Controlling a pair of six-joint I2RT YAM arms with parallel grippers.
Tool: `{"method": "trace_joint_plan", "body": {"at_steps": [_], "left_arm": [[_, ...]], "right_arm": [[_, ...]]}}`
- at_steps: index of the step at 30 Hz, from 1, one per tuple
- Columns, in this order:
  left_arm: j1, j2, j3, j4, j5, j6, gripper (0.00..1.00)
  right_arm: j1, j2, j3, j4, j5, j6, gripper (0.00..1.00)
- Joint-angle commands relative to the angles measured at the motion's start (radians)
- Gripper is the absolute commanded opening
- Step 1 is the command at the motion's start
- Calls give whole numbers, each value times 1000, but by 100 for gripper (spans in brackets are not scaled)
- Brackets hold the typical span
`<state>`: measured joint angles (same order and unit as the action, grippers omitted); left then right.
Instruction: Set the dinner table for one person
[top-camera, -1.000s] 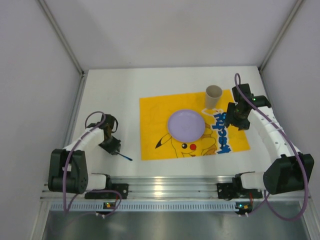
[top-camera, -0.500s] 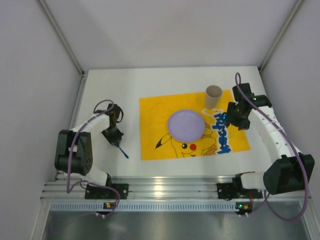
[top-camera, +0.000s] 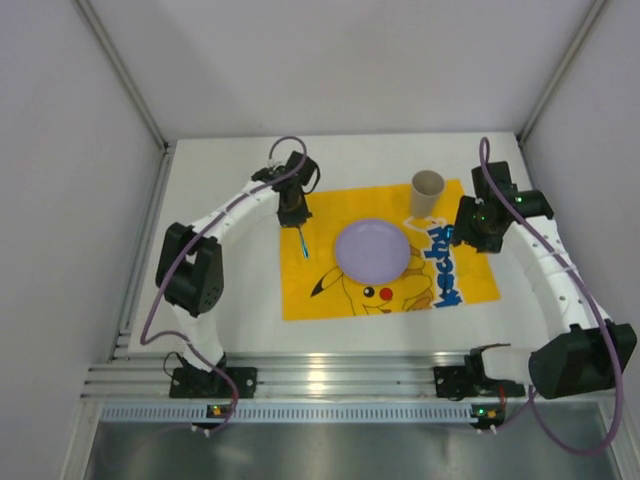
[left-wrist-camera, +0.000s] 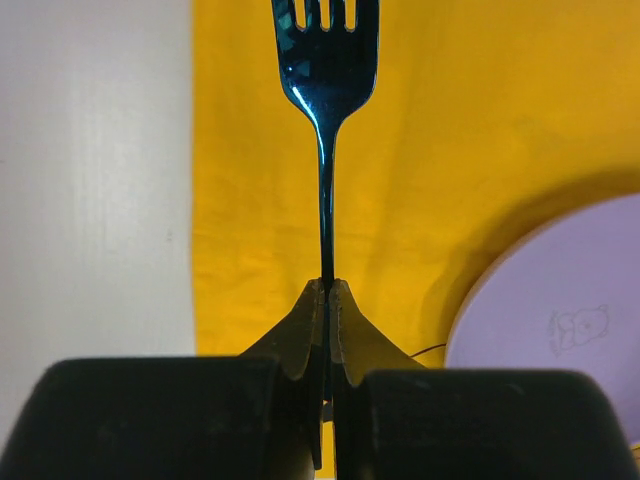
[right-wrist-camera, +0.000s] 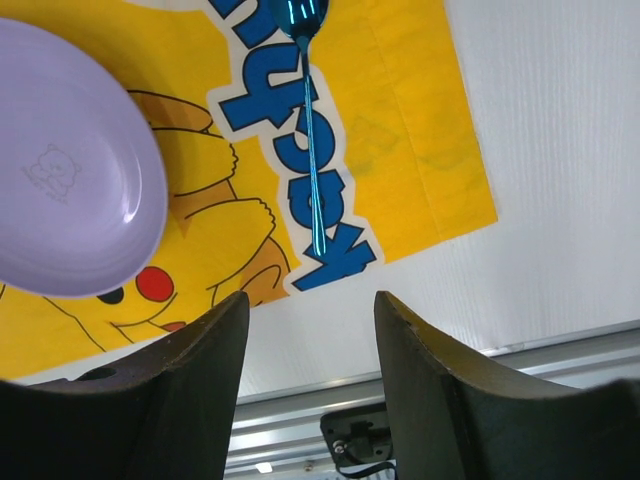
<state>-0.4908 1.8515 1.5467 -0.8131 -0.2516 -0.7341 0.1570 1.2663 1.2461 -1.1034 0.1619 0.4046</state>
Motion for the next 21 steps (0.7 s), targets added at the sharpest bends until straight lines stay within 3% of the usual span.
{"method": "trace_joint_plan", "body": {"at_steps": [1,11,15,17,18,19,20,21], "left_arm": [[-44,87,35,-12,86,36,0],[-112,178,-14,34,138,47,0],[-114,176,7,-1,130,53,0],[-115,163,29,-24,117,53,32],[-115,154,33,-41,107,56,48],[-118,129,44,-55,95,56,58],[-120,117,50,-66,81,59,79],[-118,101,61,-107,71,61,92]], "right_arm": [[6,-51,9,-15,19,13,54],[-2,-128,-33,-29,18,17,54],[-2,-127,-8,-32,19,16,62],[-4,-124,6,-33,24,16,71],[-2,-123,19,-33,24,16,84],[-4,-122,27,-30,22,17,91],[-2,-125,35,-27,21,17,96],[-2,-127,53,-23,15,17,100]]}}
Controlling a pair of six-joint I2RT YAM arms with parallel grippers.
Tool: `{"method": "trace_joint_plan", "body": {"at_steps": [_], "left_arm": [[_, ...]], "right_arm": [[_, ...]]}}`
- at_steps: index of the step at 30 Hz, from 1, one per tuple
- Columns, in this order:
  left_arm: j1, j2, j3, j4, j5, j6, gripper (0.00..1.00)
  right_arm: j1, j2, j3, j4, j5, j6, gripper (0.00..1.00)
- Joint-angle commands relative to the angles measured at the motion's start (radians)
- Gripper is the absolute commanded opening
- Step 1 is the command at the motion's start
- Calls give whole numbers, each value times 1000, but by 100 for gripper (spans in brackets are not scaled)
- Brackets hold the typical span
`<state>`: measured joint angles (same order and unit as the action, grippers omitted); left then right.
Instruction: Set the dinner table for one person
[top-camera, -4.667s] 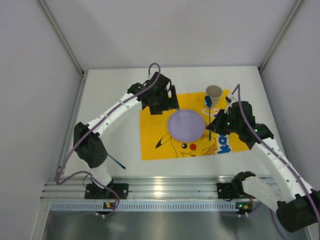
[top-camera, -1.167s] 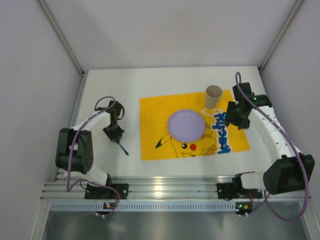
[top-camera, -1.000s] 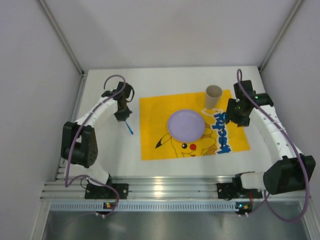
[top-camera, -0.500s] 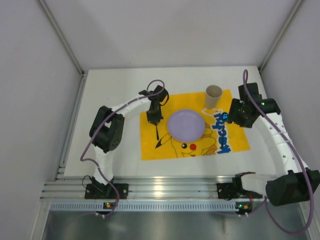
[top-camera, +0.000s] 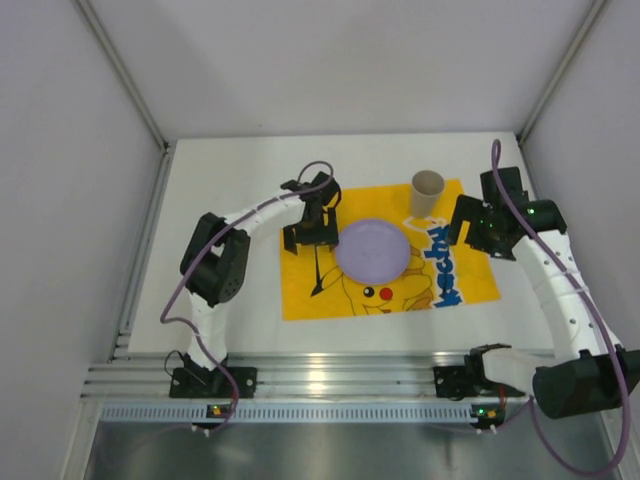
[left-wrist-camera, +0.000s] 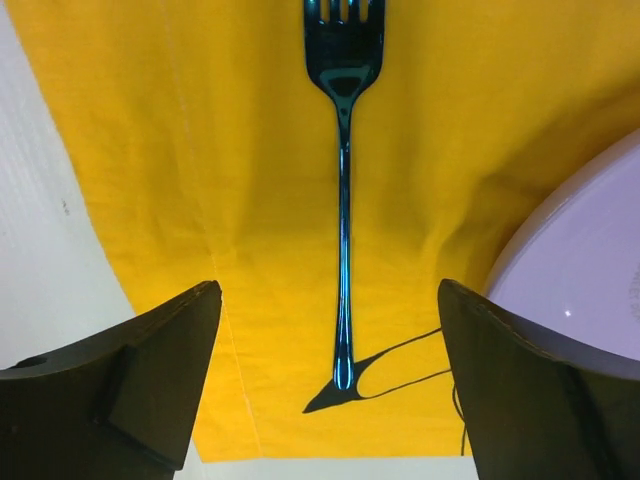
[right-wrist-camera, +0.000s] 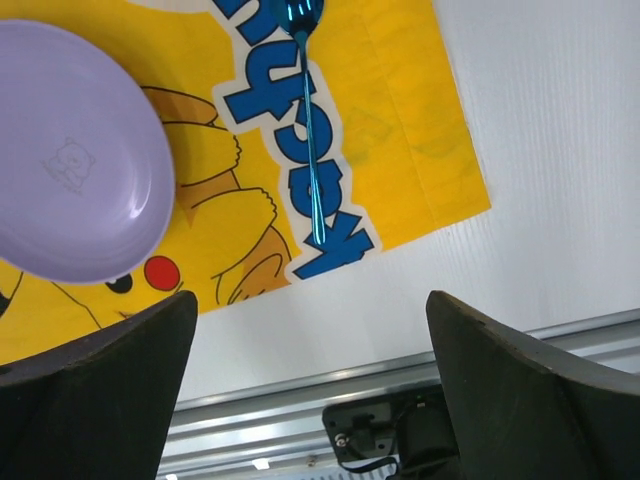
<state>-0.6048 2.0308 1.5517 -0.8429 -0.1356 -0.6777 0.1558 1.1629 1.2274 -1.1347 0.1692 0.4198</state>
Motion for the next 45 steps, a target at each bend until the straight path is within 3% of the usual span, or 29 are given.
{"method": "trace_joint_plan", "body": {"at_steps": [1,6,9,10,13,18,21,27,45], "left_arm": [[-6,-110,85,-100,-61,3,97],[-7,-303,169,-163,-157,24,98],[-9,-482,82,-64,-209,92,99],[-9,-532,-29,26,-223,131,99],[-19,-760,-236,99,-347,131,99],[-21,-1203,-650,447,-462,211,99],[-20,-1316,-748,554,-524,320,99],[-20,-1272,-671,436,-619,388,99],[-19,-1250,-754,511,-614,379,99]], "right_arm": [[-1,-23,81,12,4,-3,100],[-1,-107,167,67,-80,-22,100],[-1,-222,111,198,-164,-29,100],[-1,-285,84,222,-196,-6,100],[-1,-412,-52,268,-255,58,100],[-1,-606,-244,288,-200,152,100],[-1,-710,-308,309,-174,209,100],[-1,-764,-338,314,-139,231,100],[-1,-686,-284,225,-42,151,100]]}}
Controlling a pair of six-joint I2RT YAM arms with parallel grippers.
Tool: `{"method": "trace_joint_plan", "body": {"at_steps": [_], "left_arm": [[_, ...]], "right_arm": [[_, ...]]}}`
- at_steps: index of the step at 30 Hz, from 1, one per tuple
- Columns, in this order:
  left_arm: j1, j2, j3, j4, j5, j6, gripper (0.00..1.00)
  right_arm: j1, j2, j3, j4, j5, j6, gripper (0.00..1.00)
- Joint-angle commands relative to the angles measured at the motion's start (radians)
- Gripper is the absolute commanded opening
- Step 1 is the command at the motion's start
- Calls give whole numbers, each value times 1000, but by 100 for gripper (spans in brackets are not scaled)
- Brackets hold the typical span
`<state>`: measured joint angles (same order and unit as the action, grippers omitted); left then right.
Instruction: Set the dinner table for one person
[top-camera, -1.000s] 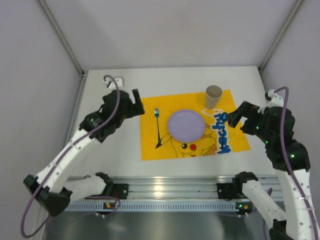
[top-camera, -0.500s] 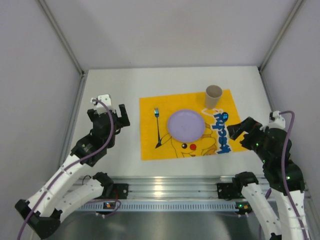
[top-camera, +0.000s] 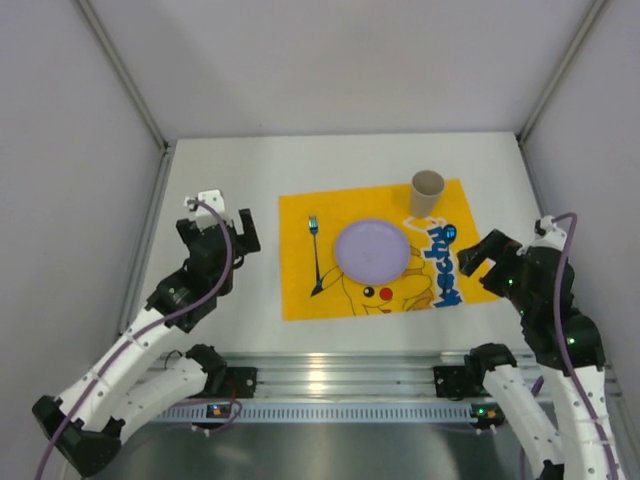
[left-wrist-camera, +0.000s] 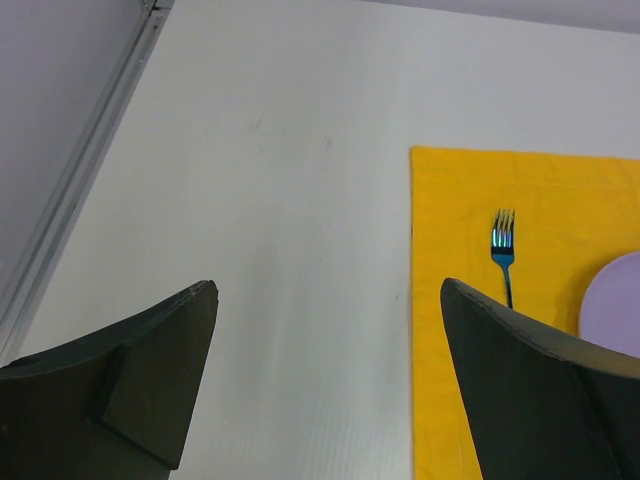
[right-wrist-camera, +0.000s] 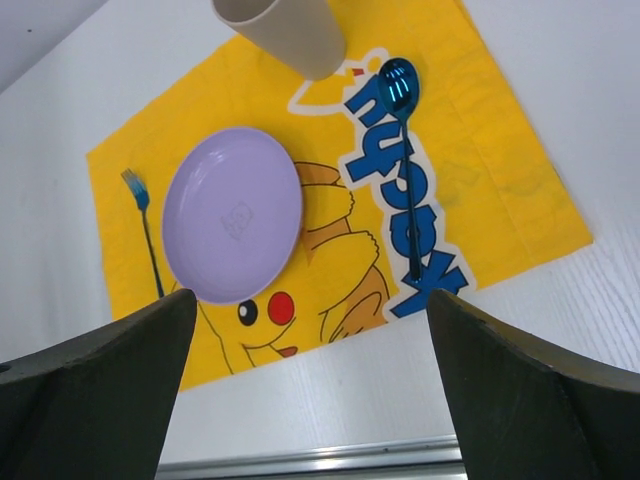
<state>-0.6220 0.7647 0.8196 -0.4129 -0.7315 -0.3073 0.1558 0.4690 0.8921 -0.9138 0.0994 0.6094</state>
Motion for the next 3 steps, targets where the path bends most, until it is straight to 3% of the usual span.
{"method": "trace_joint_plan", "body": {"at_steps": [1,3], "left_arm": [[-1,39,-23,88,-23,7,99],[-2,64,-22,118,-43,16,99]], "right_arm": [[-1,14,54,4,34,-42,100],[-1,28,74,-5,39,-62,100]]}}
